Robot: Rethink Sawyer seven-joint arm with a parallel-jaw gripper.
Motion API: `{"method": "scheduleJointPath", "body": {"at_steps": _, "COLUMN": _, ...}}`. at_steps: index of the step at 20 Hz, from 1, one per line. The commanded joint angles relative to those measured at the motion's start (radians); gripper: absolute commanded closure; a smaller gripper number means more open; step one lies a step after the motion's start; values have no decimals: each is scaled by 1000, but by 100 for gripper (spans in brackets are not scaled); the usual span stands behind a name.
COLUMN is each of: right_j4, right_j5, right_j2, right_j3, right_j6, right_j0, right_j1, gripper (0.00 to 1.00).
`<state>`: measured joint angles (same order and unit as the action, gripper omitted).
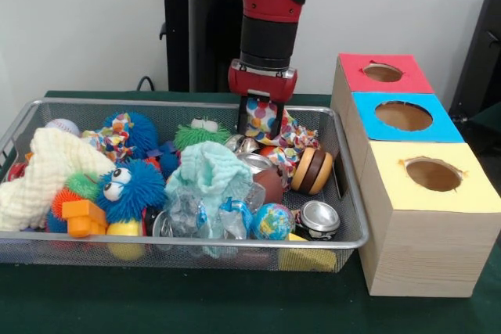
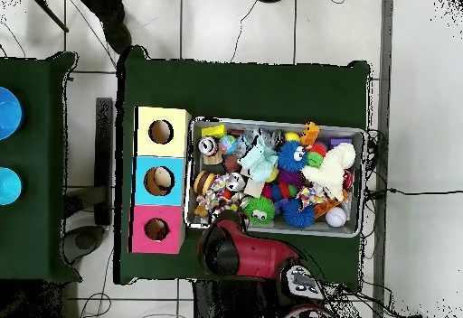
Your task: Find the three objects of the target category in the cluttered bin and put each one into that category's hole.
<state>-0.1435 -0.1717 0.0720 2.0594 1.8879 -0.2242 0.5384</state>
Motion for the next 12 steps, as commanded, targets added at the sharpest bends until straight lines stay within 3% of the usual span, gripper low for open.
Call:
{"method": "scheduleJointPath", "body": {"at_steps": 1, "right_j4": -120, "right_j5": -108, "right_j2": -278, "right_j3": -380, "right_j6": 49, "right_j0": -100, "right_j1": -209, "gripper": 0}}
{"method": "scheduleJointPath", "body": {"at_steps": 6, "right_j4": -205, "right_j5": -69, "right_j2": -325, "right_j3": -408, "right_j6": 45, "right_j0": -142, "right_j1": -212, "gripper": 0}}
{"method": "scheduleJointPath", "body": {"at_steps": 8, "right_j4": -211, "right_j5": -5, "right_j2": -350, "right_j3": -406, "right_j6": 41, "right_j0": -156, "right_j1": -212, "gripper": 0}}
{"method": "scheduleJointPath", "body": {"at_steps": 12, "right_j4": -10, "right_j5": 345, "right_j2": -266, "right_j3": -378, "right_j6": 101, "right_j0": -76, "right_j1": -189, "gripper": 0}}
